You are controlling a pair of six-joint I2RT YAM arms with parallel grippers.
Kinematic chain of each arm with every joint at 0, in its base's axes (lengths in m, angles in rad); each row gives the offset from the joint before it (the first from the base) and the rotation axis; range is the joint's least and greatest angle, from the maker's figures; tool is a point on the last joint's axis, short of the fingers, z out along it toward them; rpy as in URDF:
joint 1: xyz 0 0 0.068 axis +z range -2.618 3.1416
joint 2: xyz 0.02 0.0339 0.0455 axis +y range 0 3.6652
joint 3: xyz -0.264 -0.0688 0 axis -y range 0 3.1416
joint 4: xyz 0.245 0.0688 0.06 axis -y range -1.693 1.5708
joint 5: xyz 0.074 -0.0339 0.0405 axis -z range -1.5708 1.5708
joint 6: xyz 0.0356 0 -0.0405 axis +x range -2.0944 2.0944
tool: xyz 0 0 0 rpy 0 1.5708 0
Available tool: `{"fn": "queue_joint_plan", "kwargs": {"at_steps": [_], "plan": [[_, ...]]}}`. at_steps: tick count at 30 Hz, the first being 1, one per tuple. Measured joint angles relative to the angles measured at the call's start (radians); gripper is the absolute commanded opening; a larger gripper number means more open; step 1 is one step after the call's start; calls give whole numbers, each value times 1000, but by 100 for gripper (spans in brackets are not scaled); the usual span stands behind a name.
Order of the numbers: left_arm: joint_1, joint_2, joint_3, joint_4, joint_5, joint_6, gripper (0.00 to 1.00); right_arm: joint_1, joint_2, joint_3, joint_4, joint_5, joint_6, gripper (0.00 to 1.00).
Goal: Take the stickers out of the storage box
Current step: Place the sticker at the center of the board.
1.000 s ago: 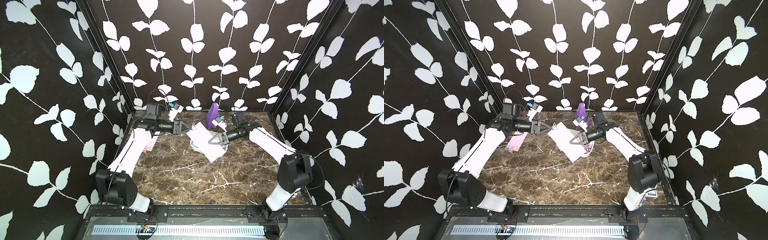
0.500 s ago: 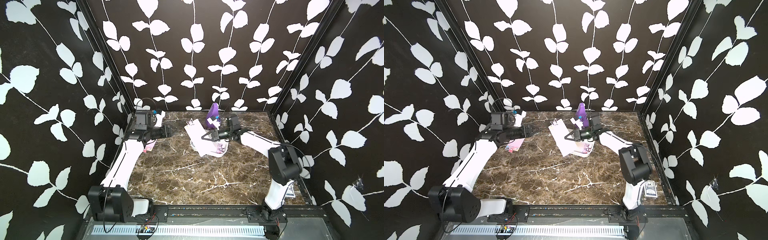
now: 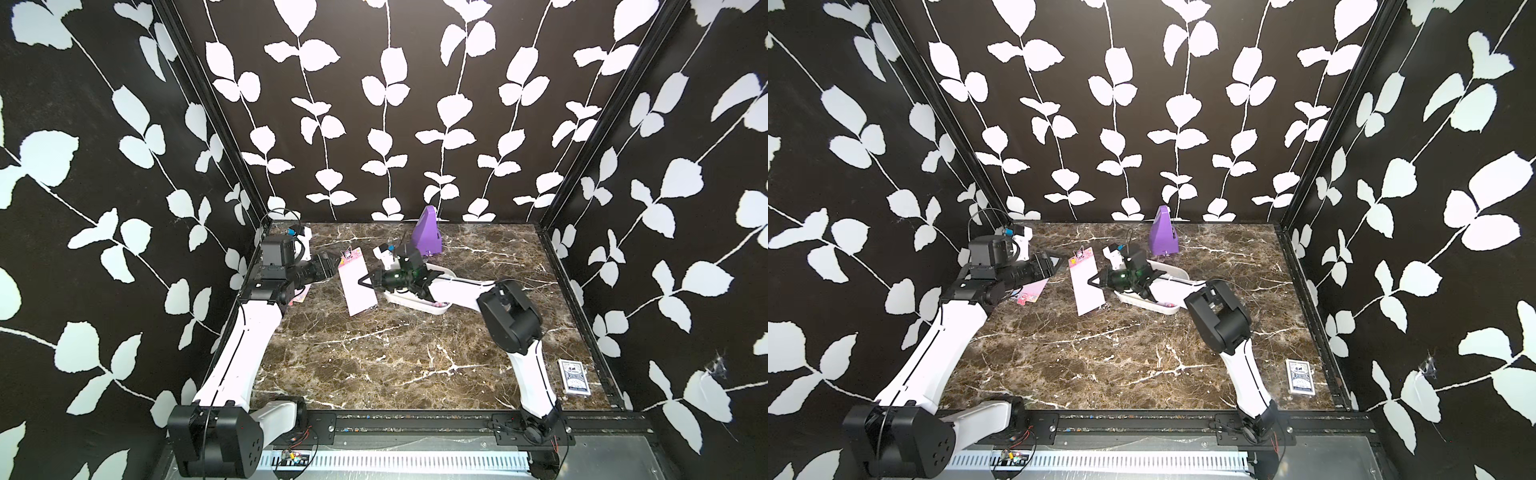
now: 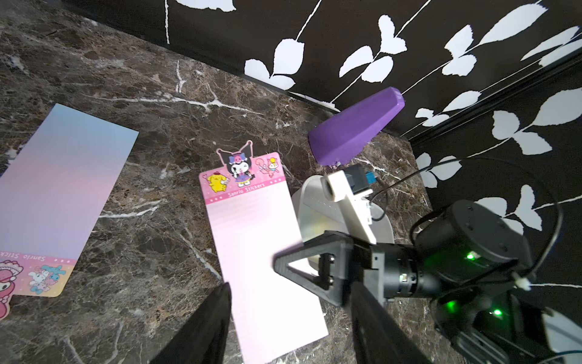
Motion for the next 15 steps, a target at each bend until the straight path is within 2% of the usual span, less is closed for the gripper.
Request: {"fn": "queue_joint_plan", "kwargs": {"at_steps": [15], "plan": [[0,-12,-2,-11,-18,0,64,122,219,146,206,330,272,2]]}}
